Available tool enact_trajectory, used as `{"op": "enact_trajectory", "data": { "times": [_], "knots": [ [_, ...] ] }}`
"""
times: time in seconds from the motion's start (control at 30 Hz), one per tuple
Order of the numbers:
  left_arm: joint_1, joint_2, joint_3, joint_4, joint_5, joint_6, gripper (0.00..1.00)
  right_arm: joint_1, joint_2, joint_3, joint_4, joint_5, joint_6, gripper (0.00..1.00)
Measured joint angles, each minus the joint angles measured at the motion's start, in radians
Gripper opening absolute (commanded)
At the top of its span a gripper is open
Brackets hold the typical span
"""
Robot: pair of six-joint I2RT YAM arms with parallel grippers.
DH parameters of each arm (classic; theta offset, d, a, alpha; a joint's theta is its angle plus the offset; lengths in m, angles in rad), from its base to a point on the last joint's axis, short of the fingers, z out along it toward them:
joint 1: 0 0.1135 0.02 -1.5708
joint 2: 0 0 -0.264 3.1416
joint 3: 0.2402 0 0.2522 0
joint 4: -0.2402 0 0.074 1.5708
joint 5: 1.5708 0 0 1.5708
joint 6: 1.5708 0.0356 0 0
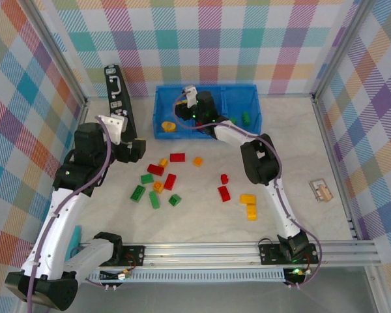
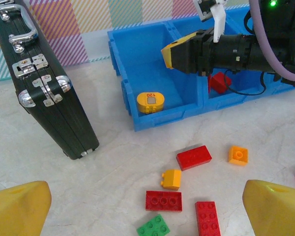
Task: Sort the legos into containers by color
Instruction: Place the lego in the container.
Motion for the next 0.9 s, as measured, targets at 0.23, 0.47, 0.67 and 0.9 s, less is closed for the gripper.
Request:
{"op": "enact_trajectory", "data": {
  "times": [0.23, 0.47, 0.67, 0.9],
  "knots": [
    [0.000, -0.010, 0.000, 0.000, 0.000, 0.000, 1.00, 0.007, 0.010, 0.036, -0.043, 0.016, -0.011, 0.51],
    [0.000, -0.010, 0.000, 0.000, 0.000, 0.000, 1.00, 0.009, 0.032, 0.106, -0.119, 0.032, -0.020, 0.48],
    [0.000, -0.010, 0.000, 0.000, -0.003, 0.000, 1.00, 0.009, 0.035, 0.121, -0.158, 0.044, -0.041, 0.48],
    [0.000, -0.010, 0.000, 0.000, -0.002, 0.000, 1.00, 0.009, -0.035, 0.119, -0.300, 0.041, -0.106, 0.49]
  ]
}}
